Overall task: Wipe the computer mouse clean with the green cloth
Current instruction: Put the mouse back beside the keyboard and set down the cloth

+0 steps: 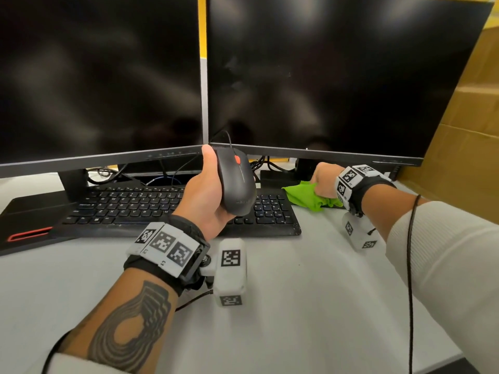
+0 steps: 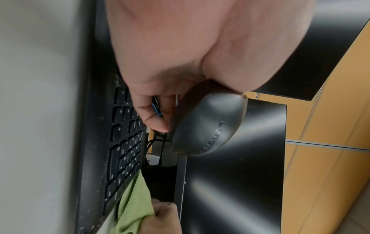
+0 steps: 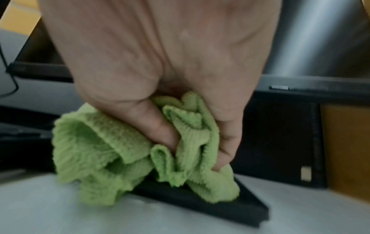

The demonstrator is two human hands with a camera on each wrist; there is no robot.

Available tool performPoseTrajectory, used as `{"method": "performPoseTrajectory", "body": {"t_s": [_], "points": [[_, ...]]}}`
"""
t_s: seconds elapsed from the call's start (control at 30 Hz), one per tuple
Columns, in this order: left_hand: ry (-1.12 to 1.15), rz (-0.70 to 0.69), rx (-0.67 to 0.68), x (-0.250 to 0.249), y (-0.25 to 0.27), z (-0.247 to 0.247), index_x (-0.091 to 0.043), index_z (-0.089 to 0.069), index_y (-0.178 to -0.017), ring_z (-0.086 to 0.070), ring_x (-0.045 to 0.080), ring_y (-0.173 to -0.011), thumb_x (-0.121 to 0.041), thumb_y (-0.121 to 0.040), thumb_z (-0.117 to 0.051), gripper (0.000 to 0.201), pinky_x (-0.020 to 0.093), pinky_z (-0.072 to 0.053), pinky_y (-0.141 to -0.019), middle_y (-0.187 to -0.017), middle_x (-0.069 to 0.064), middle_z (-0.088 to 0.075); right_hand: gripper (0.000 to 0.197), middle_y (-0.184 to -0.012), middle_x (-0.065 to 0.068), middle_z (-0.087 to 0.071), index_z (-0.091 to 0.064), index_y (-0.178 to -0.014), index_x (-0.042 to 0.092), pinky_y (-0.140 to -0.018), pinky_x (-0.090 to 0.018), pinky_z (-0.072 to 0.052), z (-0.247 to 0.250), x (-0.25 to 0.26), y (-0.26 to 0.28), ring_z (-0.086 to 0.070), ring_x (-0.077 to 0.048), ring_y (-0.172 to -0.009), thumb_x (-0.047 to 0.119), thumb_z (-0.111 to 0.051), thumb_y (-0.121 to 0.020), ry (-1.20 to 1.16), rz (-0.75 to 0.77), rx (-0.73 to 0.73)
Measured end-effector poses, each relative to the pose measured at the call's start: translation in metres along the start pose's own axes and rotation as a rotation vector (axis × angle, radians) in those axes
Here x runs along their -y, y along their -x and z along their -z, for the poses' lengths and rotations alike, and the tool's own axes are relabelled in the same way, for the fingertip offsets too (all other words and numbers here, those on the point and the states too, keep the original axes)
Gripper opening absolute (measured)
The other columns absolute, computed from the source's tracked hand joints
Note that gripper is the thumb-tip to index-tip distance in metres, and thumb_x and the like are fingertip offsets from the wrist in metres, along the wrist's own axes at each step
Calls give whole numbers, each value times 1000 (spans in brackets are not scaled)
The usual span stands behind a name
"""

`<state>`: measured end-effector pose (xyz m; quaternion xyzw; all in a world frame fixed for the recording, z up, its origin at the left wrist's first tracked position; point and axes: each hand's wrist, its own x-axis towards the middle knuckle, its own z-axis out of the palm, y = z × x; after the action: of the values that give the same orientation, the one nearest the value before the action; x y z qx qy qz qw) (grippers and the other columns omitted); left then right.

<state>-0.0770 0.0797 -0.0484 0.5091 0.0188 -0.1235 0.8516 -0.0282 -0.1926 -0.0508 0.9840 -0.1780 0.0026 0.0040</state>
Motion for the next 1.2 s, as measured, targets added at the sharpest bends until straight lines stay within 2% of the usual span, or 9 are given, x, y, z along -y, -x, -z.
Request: {"method": "performPoseTrajectory", "body": {"t_s": [0.13,0.27,0.4,0.6,0.7,0.8,0.97,1.07,1.2], "points": [[3,-6,13,-1,0,1,-23,-65,-132,-77,25,-105,-73,-97,-48,64,44,-63,-88,-115,2,-80,11,-115,-20,-65,-53,-98,10,-82,-42,-57,11,-9,9,-66,-43,-97,16,-59,-91,86,-49,-117],[-6,-7,28,-1,2,2,-22,-64,-134,-77,25,-105,-73,-98,-46,65,45,-63,-88,-117,4,-80,32,-115,-18,-72,-71,-122,9,-83,-36,-56,21,-8,8,-69,-38,-104,10,-54,-94,-153,-6,-138],[-9,-2,6,1,3,0,-21,-69,-117,-77,23,-99,-69,-100,-46,56,42,-62,-85,-105,2,-81,32,-110,-9,-72,-70,-119,25,-84,-34,-54,13,8,15,-69,-32,-101,9,-55,-97,-220,135,3],[-29,-13,-7,2,0,3,-21,-70,-116,-79,20,-91,-70,-100,-46,56,40,-62,-78,-90,-1,-84,34,-120,-18,-73,-67,-131,5,-86,-36,-55,4,22,12,-70,-34,-106,9,-54,-100,-127,37,61],[-17,-7,-2,1,0,3,-21,-70,-118,-79,22,-96,-70,-99,-46,58,41,-63,-81,-97,1,-84,33,-127,-20,-67,-57,-132,0,-84,-35,-50,7,11,16,-66,-39,-116,9,-52,-101,-32,-4,-14],[-23,-6,5,0,2,3,-22,-69,-117,-78,22,-97,-71,-100,-45,58,40,-62,-78,-101,1,-82,26,-128,-21,-64,-57,-123,3,-82,-38,-49,8,0,21,-65,-41,-114,14,-54,-100,51,-31,-51],[-8,-8,15,-1,1,2,-21,-67,-124,-77,23,-102,-71,-100,-45,60,41,-62,-82,-111,3,-80,16,-118,-19,-65,-56,-107,6,-76,-38,-51,23,-19,34,-64,-38,-94,20,-58,-97,104,-65,-54],[2,-13,13,0,-1,2,-20,-67,-117,-77,21,-100,-69,-100,-46,56,38,-62,-80,-107,2,-80,24,-108,-17,-69,-62,-114,4,-78,-36,-55,33,-24,36,-65,-35,-92,17,-58,-94,-52,-88,-76],[40,-12,35,0,-5,7,-19,-69,-122,-78,25,-103,-70,-99,-47,61,41,-63,-86,-112,4,-82,9,-68,-11,-59,-63,-76,4,-54,-25,-46,44,-10,43,-58,-27,-58,4,-59,-84,-356,-32,-40]]}}
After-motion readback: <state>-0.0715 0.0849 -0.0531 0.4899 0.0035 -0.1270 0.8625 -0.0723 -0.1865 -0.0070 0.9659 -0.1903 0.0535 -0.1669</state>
